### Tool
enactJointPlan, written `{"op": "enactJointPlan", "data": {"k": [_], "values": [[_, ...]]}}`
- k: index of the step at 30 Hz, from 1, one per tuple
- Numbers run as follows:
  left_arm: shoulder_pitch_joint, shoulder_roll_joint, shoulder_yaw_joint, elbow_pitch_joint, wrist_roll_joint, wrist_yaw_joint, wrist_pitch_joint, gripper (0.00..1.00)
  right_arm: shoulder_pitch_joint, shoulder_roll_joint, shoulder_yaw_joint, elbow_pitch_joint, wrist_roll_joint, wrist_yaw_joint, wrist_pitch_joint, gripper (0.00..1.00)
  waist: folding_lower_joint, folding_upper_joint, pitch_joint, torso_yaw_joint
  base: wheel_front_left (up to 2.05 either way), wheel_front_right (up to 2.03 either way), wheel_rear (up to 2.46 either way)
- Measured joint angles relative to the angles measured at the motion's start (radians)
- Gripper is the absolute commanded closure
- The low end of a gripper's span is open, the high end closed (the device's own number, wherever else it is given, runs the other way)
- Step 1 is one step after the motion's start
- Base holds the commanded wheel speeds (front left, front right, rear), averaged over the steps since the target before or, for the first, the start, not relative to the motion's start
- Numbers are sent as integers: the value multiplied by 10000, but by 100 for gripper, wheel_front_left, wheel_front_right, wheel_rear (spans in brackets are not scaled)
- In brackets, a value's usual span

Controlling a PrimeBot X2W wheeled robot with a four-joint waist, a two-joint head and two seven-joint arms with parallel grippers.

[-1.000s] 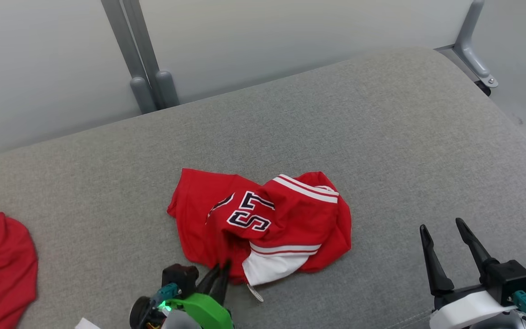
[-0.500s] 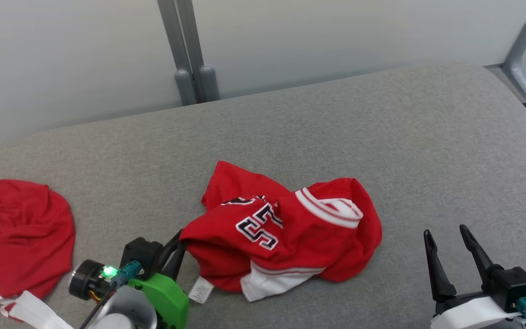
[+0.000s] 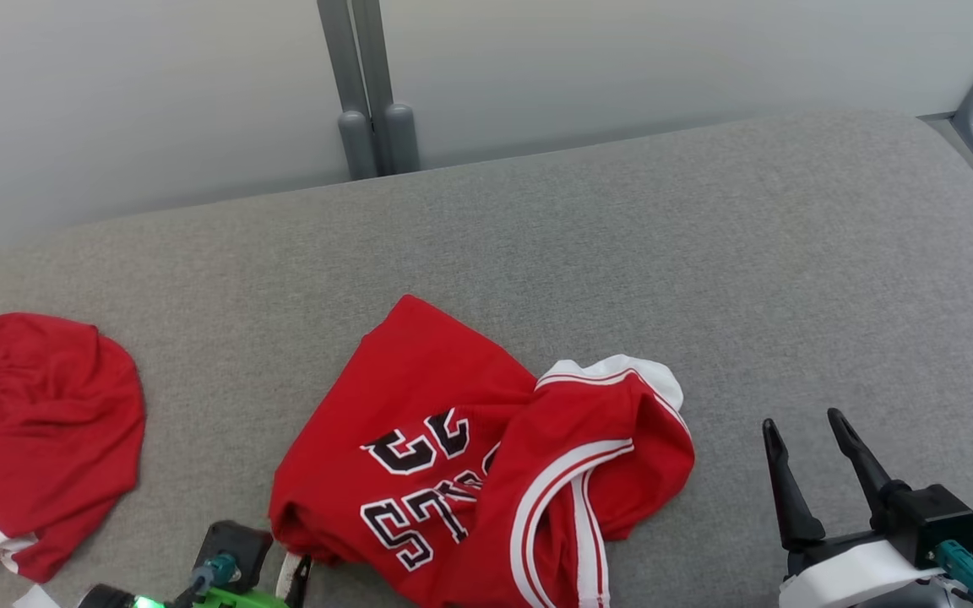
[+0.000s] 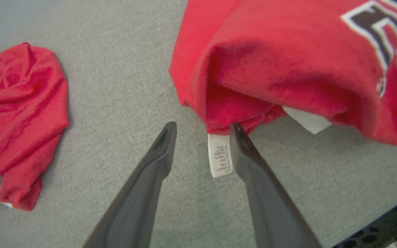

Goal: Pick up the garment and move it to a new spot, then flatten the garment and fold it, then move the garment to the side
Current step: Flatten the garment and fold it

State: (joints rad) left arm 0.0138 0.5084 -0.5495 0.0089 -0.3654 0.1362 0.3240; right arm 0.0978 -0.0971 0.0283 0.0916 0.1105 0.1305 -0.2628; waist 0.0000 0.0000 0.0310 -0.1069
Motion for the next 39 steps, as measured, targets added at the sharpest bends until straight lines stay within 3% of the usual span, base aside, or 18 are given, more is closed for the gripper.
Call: {"op": "enactJointPlan", "data": {"k": [4, 7, 12, 14, 20, 23, 27, 28, 29, 32, 39], "values": [[650, 102, 128, -284, -286, 337, 428, 0, 130, -46, -224, -6, 21, 0, 0, 0, 0, 0, 25, -253, 0, 0, 0], [1117, 245, 86, -1383, -596, 380, 779, 0, 263, -77, -301, -6, 29, 0, 0, 0, 0, 0, 11, -357, 0, 0, 0], [839, -188, -614, -3365, -736, -104, 1244, 0, 206, -90, -130, -19, 36, 0, 0, 0, 0, 0, 34, -490, 0, 0, 0], [258, -836, -991, -3407, -849, -355, 1302, 0, 61, -79, -10, -21, 36, 0, 0, 0, 0, 0, 81, -563, 0, 0, 0], [-1708, -2685, -1896, -646, -295, -761, 1039, 0, -361, -81, 424, 40, 77, 0, 0, 0, 0, 0, 217, -890, 0, 0, 0], [-2609, -3271, -1979, 794, -27, -836, 786, 0, -495, -75, 458, 54, 107, 0, 0, 0, 0, 0, 303, -1165, 0, 0, 0], [-3590, -3538, -2105, 2606, 489, -903, 439, 0, -529, -15, 462, 94, 128, 0, 0, 0, 0, 0, 459, -1572, 0, 0, 0], [-3750, -3576, -2169, 2963, 529, -1014, 431, 16, -527, -4, 439, 107, 130, 0, 0, 0, 0, 0, 493, -1654, 0, 0, 0], [-3856, -3703, -2236, 3415, 401, -1204, 451, 100, -520, 17, 428, 125, 144, 0, 0, 0, 0, 0, 536, -1756, 0, 0, 0], [-3992, -3871, -2347, 4358, 301, -1532, 353, 100, -509, 96, 443, 157, 174, 0, 0, 0, 0, 0, 644, -2023, 0, 0, 0], [-5093, -4320, -997, 4510, -729, -1396, -1354, 100, -583, 219, 479, 134, 203, 0, 0, 0, 0, 0, 878, -2510, 0, 0, 0]]}}
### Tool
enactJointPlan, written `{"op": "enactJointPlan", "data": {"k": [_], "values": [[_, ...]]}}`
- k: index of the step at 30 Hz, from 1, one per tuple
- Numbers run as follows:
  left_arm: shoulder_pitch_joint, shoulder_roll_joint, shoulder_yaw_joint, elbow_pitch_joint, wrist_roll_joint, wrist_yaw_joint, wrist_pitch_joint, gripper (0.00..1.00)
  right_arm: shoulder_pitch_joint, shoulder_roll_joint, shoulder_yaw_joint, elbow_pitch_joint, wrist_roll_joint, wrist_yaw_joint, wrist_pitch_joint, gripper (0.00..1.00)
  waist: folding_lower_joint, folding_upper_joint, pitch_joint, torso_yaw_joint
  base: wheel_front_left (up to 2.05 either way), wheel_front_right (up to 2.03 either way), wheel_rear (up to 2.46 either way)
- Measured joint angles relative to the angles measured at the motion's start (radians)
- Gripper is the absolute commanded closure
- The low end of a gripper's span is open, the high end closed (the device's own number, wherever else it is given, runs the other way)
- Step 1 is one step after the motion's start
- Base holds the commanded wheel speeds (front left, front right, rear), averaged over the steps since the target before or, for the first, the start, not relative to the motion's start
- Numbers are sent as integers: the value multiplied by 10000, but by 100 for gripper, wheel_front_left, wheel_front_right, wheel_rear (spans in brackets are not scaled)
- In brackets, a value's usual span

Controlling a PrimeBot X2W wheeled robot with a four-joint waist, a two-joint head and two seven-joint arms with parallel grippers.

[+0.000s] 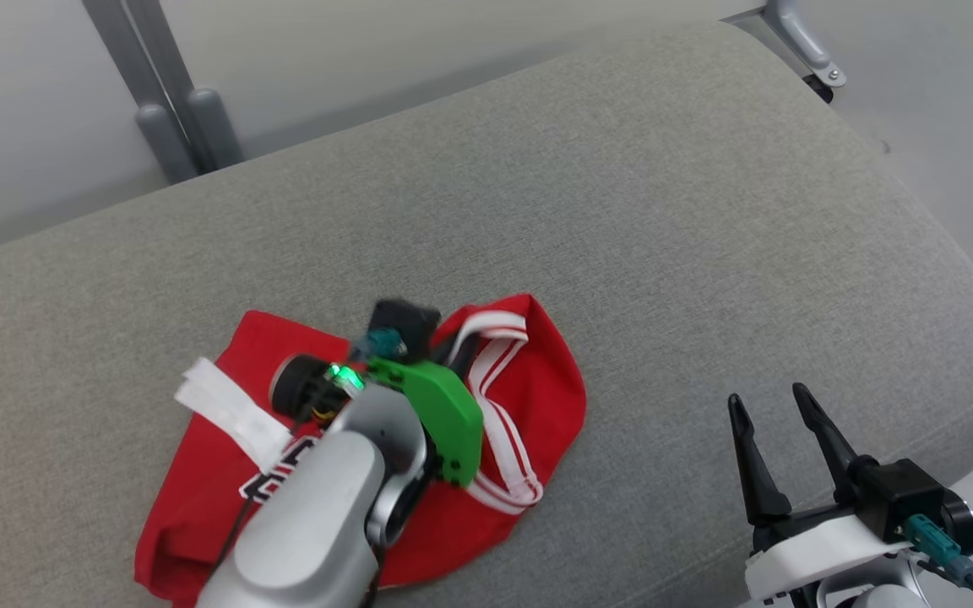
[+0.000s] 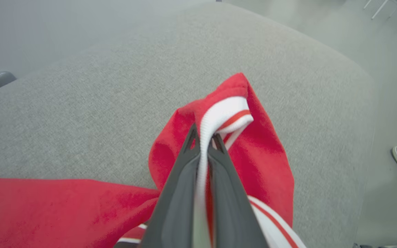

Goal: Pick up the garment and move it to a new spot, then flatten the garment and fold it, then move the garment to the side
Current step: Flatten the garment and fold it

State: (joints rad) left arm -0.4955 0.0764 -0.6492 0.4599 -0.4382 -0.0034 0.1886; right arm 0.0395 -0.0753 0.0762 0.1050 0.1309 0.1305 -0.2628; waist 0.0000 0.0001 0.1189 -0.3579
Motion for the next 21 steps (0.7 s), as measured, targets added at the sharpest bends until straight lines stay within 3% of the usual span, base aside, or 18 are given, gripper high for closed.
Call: {"op": "enactJointPlan", "data": {"k": [5, 16, 17, 18, 19, 21], "values": [[-1364, -132, 1122, 451, -583, 456, -1112, 100, -301, 31, 128, -19, 65, 0, 0, 0, 0, 0, 298, -169, 0, 0, 0], [-4271, 690, 2286, 4573, 73, 1549, -3996, 100, -996, 98, 485, 132, 173, 0, 0, 0, 0, 0, 1149, -996, 0, 0, 0], [-4302, 796, 2255, 4834, 182, 1592, -4103, 88, -989, 104, 460, 144, 173, 0, 0, 0, 0, 0, 1203, -1050, 0, 0, 0], [-4309, 899, 2251, 5137, 219, 1626, -4207, 55, -968, 107, 424, 153, 173, 0, 0, 0, 0, -1, 1269, -1103, 0, 0, 0], [-4305, 986, 2192, 5440, 265, 1588, -4263, 0, -936, 117, 389, 169, 173, 0, 0, 0, 0, 0, 1325, -1144, 0, 0, 0], [-4233, 1101, 2161, 5860, 278, 1350, -4326, 0, -864, 148, 337, 190, 171, 0, 0, 0, 1, -1, 1354, -1180, 0, 0, 0]]}}
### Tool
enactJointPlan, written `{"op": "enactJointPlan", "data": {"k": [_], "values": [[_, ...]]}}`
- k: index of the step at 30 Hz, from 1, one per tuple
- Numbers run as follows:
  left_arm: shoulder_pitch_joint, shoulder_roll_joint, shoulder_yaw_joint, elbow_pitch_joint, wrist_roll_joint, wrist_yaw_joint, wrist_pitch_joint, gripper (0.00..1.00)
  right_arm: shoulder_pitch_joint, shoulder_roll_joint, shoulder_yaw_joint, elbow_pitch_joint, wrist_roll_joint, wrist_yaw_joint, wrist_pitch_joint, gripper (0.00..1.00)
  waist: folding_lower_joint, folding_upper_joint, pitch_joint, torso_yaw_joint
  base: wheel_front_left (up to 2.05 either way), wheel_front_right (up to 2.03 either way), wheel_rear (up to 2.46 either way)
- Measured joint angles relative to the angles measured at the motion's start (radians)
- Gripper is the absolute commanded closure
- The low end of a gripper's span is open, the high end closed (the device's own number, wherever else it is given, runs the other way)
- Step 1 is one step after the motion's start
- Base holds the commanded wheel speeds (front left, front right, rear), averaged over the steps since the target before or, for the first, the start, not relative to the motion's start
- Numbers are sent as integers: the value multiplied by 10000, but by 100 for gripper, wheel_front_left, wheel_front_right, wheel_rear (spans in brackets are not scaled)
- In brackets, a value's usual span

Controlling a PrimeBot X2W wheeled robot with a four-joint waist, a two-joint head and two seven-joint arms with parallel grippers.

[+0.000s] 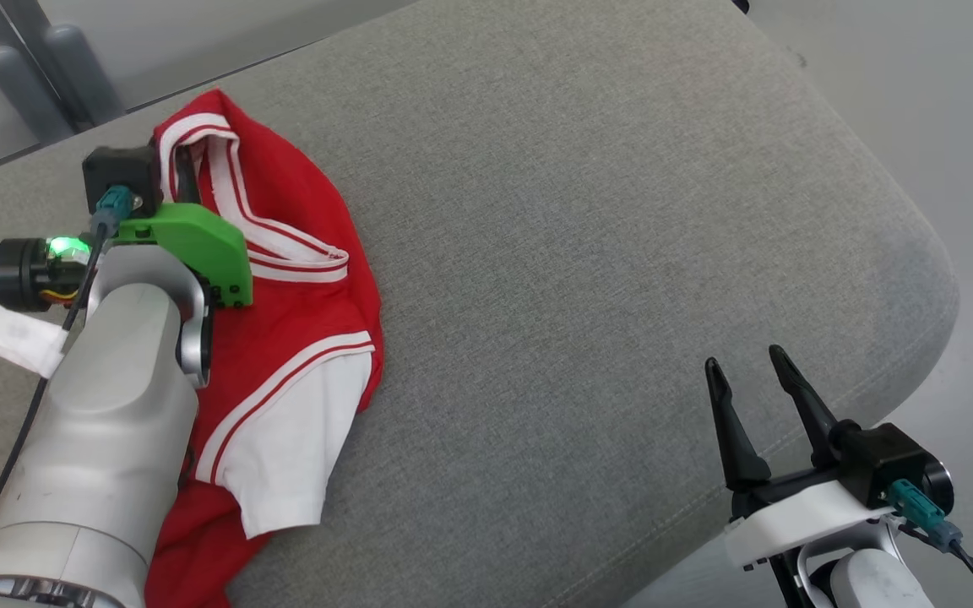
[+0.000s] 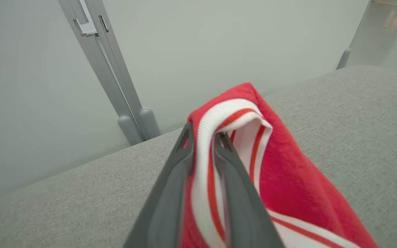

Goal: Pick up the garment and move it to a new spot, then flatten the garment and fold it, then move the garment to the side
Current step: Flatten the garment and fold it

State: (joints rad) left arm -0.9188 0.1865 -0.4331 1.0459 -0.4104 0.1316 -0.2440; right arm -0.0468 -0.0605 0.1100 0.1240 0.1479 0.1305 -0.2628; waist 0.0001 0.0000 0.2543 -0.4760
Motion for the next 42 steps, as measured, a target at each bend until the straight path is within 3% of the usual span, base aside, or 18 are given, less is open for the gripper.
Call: {"op": "enactJointPlan", "data": {"k": [4, 10, 14, 19, 24, 28, 35, 36, 37, 38, 42], "values": [[362, 211, -136, -213, 167, -384, -142, 0, 190, 10, -272, 6, -19, 0, 0, 0, 0, 0, -93, 92, 0, 0, 0], [2107, 90, -773, -1973, 529, -677, -155, 0, 868, -132, -803, -111, 12, 0, 0, 0, 0, 0, -390, 586, 0, 0, 0], [3556, -148, -1735, -3873, 731, -932, 991, 0, 1093, -171, -807, -182, 4, 0, 0, 0, 0, 0, -697, 1156, 0, 0, 0], [5067, -4, -2671, -6742, 1032, -763, 2660, 0, 1064, -190, -681, -224, -2, 0, 0, 0, 0, 0, -1044, 1802, 0, 0, 0], [6103, 648, -3231, -8681, 1465, -151, 4236, 0, 1034, -228, -608, -224, 0, 0, 0, 0, 0, 0, -1327, 2174, 0, 0, 0], [6391, 1350, -3202, -9212, 1666, 178, 5051, 0, 1040, -222, -612, -226, 0, 0, 0, 0, -1, 0, -1339, 2221, 0, 0, 0], [6534, 1463, -3467, -9394, 1475, -42, 5862, 2, 984, -171, -550, -155, 19, 0, 0, 0, 0, 0, -1206, 2050, 0, 0, 0], [6529, 1459, -3498, -9338, 1478, -40, 5910, 22, 962, -165, -558, -155, 27, 0, 0, 0, 0, 0, -1188, 2033, 0, 0, 0], [6512, 1499, -3570, -9171, 1592, -42, 6006, 52, 932, -150, -571, -144, 31, 0, 0, 0, 0, 0, -1170, 2011, 0, 0, 0], [6502, 1559, -3622, -8993, 1655, -81, 6098, 100, 910, -146, -570, -125, 29, 0, 0, 0, -1, 0, -1159, 1987, 0, 0, 0], [6361, 1592, -3519, -8602, 1565, -125, 5946, 100, 851, -104, -591, -107, 31, 0, 0, 0, 0, 0, -1156, 1892, 0, 0, 0]]}}
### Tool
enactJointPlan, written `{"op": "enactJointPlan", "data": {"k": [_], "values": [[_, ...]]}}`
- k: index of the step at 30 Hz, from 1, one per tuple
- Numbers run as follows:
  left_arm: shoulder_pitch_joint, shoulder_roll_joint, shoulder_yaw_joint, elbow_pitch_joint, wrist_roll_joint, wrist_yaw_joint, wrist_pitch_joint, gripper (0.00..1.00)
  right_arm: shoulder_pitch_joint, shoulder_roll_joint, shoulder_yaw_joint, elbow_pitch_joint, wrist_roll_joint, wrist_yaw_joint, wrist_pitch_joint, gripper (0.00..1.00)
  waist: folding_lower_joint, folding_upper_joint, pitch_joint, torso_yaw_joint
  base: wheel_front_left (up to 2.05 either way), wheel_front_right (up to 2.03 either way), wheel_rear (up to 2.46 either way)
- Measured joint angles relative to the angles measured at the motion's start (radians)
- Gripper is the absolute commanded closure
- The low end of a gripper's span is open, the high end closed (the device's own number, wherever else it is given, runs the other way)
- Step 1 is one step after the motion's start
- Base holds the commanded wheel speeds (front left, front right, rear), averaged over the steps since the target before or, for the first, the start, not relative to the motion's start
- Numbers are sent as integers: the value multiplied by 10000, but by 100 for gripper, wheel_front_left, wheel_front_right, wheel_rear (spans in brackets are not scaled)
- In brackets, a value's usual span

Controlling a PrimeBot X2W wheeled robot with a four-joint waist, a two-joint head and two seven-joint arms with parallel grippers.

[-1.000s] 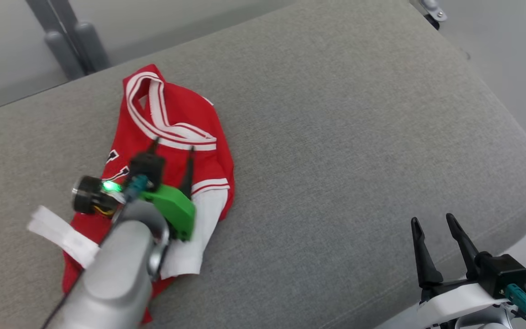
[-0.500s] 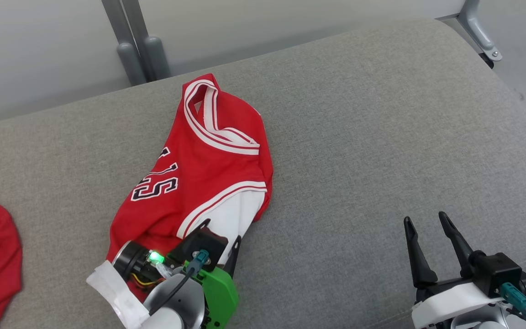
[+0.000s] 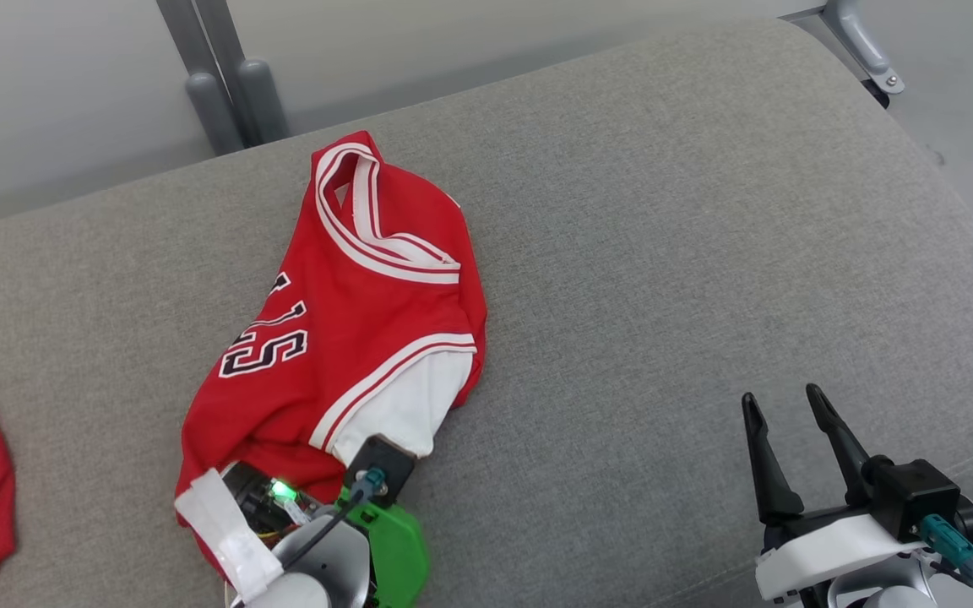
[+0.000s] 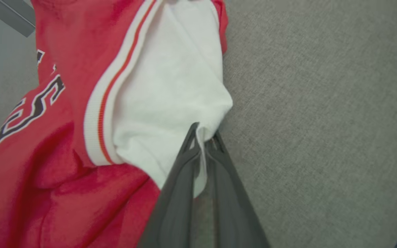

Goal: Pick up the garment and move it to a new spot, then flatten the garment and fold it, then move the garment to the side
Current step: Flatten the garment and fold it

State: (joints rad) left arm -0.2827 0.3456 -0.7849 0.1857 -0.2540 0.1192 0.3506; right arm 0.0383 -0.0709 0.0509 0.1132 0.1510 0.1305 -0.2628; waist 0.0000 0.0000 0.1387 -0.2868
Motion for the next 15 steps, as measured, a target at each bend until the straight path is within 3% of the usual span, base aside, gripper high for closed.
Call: {"op": "enactJointPlan", "data": {"k": [3, 6, 10, 13, 14, 15], "values": [[-57, -274, 430, -261, -512, 38, -589, 100, 3, 10, -54, -2, 0, 0, 0, 0, 0, 0, -40, -42, 0, 0, 0], [-41, -978, 1016, -1141, -1561, -67, -1336, 100, 19, 17, -125, -2, 0, 0, 0, 0, 0, 0, -86, -66, 0, 0, 0], [-40, -2194, 1223, -1732, -2976, -529, -1806, 100, 37, 13, -182, 0, 0, 0, 0, 0, 0, 0, -94, -61, 0, 0, 0], [-57, -2646, 905, -1110, -3398, -855, -2119, 100, 16, 15, -132, 48, 0, 0, 0, 0, 0, 0, -56, -89, 0, 0, 0], [-68, -2792, 696, -786, -3685, -1001, -2194, 64, -7, 21, -86, 69, 0, 0, 0, 0, 0, 0, -50, -113, 0, 0, 0], [-103, -2836, 474, -453, -3693, -1127, -2278, 3, -24, 23, -58, 96, 0, 0, 0, 0, 0, 0, -48, -133, 0, 0, 0]]}}
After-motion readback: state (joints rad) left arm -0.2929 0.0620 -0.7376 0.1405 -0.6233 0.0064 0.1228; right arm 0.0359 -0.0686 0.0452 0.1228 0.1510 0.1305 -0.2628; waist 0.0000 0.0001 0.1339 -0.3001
